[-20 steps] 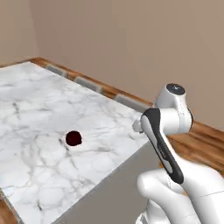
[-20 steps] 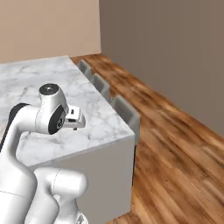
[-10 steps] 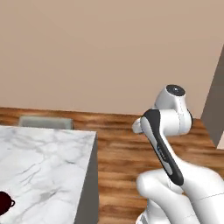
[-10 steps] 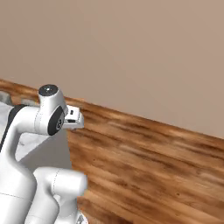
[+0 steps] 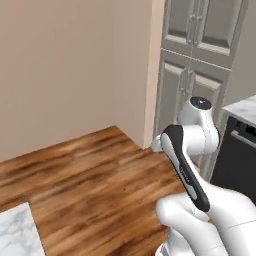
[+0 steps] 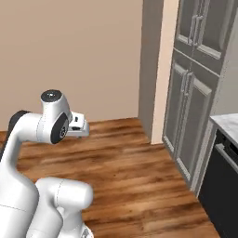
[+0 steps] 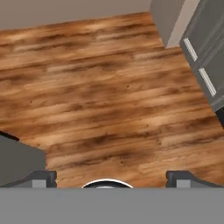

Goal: Clear the mugs and bowl far away from the sink.

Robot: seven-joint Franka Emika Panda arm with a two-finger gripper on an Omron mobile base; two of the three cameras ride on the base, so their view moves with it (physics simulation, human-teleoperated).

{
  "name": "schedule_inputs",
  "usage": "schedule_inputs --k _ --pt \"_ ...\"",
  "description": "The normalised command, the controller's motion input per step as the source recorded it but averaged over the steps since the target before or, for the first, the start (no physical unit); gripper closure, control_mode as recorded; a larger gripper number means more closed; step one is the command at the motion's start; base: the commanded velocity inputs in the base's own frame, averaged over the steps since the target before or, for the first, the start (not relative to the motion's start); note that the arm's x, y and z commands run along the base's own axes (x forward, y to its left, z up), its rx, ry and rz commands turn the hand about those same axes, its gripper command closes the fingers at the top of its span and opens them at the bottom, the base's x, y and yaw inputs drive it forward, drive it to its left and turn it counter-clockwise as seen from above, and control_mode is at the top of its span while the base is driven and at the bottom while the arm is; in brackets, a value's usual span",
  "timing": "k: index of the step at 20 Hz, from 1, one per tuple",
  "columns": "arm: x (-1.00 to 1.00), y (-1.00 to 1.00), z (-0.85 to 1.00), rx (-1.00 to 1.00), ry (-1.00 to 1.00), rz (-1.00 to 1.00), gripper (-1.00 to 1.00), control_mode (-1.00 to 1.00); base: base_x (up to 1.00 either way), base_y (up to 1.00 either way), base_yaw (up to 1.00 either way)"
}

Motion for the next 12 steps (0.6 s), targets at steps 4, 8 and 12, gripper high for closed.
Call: schedule_inputs --k 4,8,12 --pt "0.0 0.0 0.0 0.0 0.0 0.0 -1.0 1.0 0.0 0.0 -1.0" --pt "0.0 0.0 0.0 0.0 0.0 0.0 -1.0 1.0 0.0 0.0 -0.98" --pt "0.0 0.0 0.0 0.0 0.0 0.0 -1.0 1.0 0.09 0.0 -0.91"
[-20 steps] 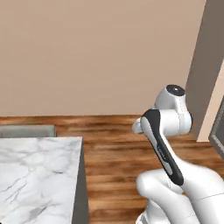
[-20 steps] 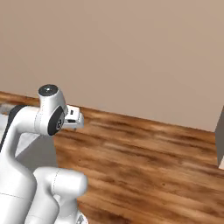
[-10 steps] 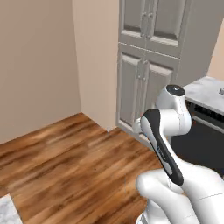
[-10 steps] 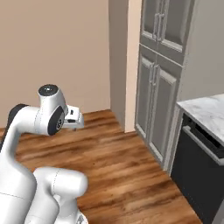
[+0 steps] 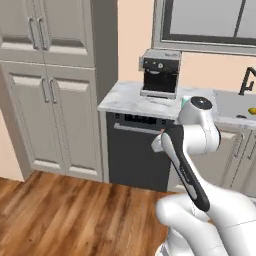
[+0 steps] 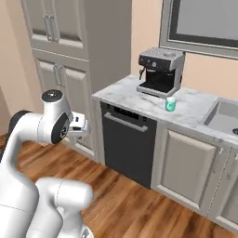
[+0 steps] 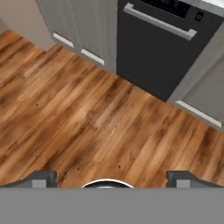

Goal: Clear the mugs and bowl far away from the sink.

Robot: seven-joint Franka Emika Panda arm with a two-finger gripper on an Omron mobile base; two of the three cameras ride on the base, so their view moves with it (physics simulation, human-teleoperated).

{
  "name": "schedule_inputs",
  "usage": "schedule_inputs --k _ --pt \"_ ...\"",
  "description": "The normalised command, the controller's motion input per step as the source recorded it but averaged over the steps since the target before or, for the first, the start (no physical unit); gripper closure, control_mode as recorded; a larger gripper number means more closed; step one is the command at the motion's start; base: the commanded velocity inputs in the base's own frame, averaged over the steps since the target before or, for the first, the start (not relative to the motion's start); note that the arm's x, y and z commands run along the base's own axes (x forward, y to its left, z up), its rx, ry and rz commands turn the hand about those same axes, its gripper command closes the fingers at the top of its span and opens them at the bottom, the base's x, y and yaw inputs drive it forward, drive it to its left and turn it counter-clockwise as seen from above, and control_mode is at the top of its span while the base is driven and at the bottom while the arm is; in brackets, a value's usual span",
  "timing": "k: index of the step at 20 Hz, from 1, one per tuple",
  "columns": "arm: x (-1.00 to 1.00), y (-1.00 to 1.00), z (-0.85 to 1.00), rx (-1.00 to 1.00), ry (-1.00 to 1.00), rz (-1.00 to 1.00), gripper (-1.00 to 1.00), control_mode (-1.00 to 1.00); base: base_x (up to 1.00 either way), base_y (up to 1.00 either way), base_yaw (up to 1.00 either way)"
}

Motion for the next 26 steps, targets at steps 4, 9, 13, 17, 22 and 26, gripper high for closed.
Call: schedule_inputs --k 4,9,13,17,22,26 --pt "0.0 0.0 0.0 0.0 0.0 0.0 -1.0 1.0 0.71 0.13 -0.59" --pt "0.0 0.0 0.0 0.0 0.0 0.0 -1.0 1.0 0.98 -0.03 -0.09" --pt "0.0 0.0 0.0 0.0 0.0 0.0 -1.0 1.0 1.0 -0.21 -0.03" --pt "0.0 0.0 0.0 0.0 0.0 0.0 -1.0 1.0 0.99 0.02 -0.21" --pt "0.0 0.0 0.0 0.0 0.0 0.0 -1.0 1.0 0.24 0.02 -0.32" --pt "0.0 0.0 0.0 0.0 0.0 0.0 -1.0 1.0 0.02 0.08 -0.28"
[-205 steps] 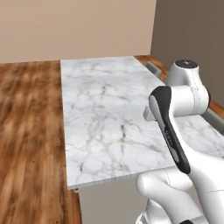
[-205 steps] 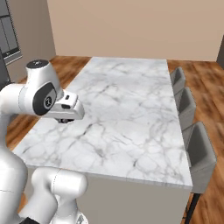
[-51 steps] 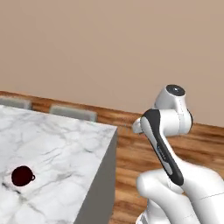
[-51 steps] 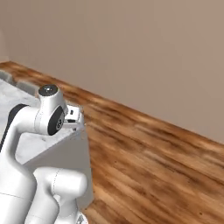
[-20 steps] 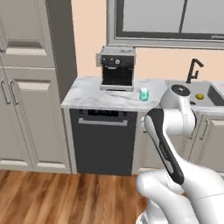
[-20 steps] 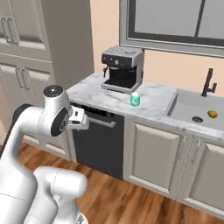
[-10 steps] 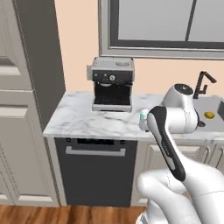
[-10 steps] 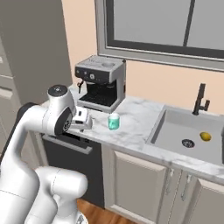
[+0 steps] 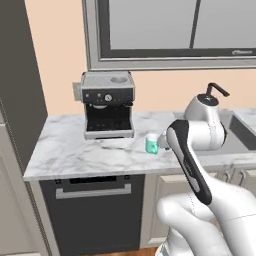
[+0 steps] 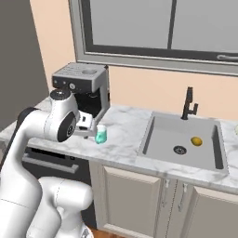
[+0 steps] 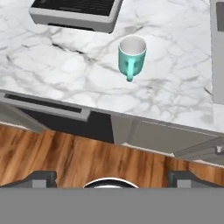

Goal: Clear the mugs and bowl far away from the sink.

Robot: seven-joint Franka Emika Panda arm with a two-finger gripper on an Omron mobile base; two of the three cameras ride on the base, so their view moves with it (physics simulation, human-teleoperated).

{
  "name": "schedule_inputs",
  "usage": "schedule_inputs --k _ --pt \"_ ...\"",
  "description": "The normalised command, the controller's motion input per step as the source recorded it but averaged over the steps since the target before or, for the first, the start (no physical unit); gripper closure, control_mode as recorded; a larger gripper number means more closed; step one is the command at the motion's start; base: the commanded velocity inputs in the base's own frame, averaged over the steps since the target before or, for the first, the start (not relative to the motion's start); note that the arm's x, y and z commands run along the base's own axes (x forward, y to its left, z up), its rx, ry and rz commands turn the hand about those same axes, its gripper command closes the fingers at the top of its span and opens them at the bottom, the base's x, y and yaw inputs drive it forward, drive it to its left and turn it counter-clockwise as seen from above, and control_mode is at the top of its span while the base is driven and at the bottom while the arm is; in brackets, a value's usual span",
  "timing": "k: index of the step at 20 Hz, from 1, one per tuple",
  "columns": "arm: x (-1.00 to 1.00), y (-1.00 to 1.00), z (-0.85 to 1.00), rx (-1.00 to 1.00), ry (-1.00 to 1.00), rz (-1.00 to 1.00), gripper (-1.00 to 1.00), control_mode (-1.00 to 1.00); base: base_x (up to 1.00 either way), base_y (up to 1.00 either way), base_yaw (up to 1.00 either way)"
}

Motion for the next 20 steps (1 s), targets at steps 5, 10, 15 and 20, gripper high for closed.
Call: schedule_inputs --k 5,10,15,20 --pt "0.0 0.0 0.0 0.0 0.0 0.0 -1.0 1.0 0.49 0.08 -0.13" --pt "0.0 0.0 0.0 0.0 0.0 0.0 -1.0 1.0 0.36 0.04 -0.13" --pt "0.0 0.0 -0.04 0.0 0.01 -0.01 -1.0 -1.0 0.0 0.01 -0.02" --pt "0.09 0.08 -0.38 -0.04 0.02 -0.04 -1.0 -1.0 0.0 0.0 0.0"
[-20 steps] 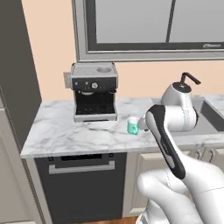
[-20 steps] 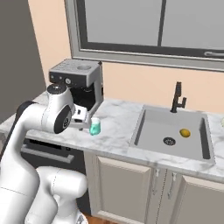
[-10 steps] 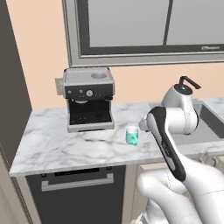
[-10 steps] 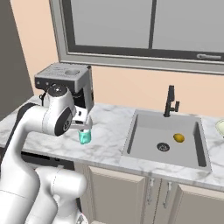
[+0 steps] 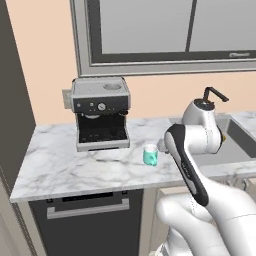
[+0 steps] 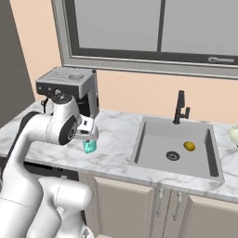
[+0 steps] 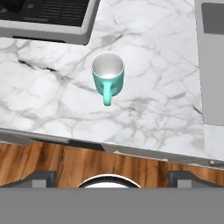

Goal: Clear the mugs and bowl far away from the sink.

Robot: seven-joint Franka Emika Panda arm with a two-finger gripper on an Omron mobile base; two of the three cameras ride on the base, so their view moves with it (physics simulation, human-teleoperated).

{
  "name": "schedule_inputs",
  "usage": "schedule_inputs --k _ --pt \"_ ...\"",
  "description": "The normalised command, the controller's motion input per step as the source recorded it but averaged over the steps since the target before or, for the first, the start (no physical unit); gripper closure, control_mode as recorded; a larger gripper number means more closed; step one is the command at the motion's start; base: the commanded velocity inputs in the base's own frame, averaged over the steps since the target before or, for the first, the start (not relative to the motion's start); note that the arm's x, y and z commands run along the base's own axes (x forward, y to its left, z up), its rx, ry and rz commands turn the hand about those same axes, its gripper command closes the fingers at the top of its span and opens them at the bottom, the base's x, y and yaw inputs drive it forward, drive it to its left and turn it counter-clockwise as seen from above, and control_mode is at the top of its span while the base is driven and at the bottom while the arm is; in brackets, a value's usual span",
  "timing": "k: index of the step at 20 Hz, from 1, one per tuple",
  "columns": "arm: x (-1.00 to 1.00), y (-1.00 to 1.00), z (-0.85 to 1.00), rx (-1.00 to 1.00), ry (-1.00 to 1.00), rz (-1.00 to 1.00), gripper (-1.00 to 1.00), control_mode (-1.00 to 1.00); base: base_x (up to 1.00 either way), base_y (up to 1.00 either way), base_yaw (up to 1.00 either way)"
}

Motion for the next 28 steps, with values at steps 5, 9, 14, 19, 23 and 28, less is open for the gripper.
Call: schedule_inputs --k 5,9,14,19,23,28 --pt "0.27 0.32 -0.4 -0.09 0.0 0.0 -1.0 -1.0 0.0 0.0 0.0" --pt "0.53 0.16 -0.38 0.04 0.0 0.0 -1.0 -1.0 0.0 0.0 0.0" --pt "0.34 0.07 -0.38 0.01 0.0 0.0 -1.0 -1.0 0.0 0.0 0.0" --pt "0.14 0.0 -0.14 0.0 0.0 0.0 -1.0 -1.0 0.0 0.0 0.0" --pt "0.22 0.0 -0.2 0.0 0.0 0.0 -1.0 -1.0 0.0 0.0 0.0" --pt "0.28 0.0 -0.23 0.0 0.01 0.0 -1.0 -1.0 0.0 0.0 0.0"
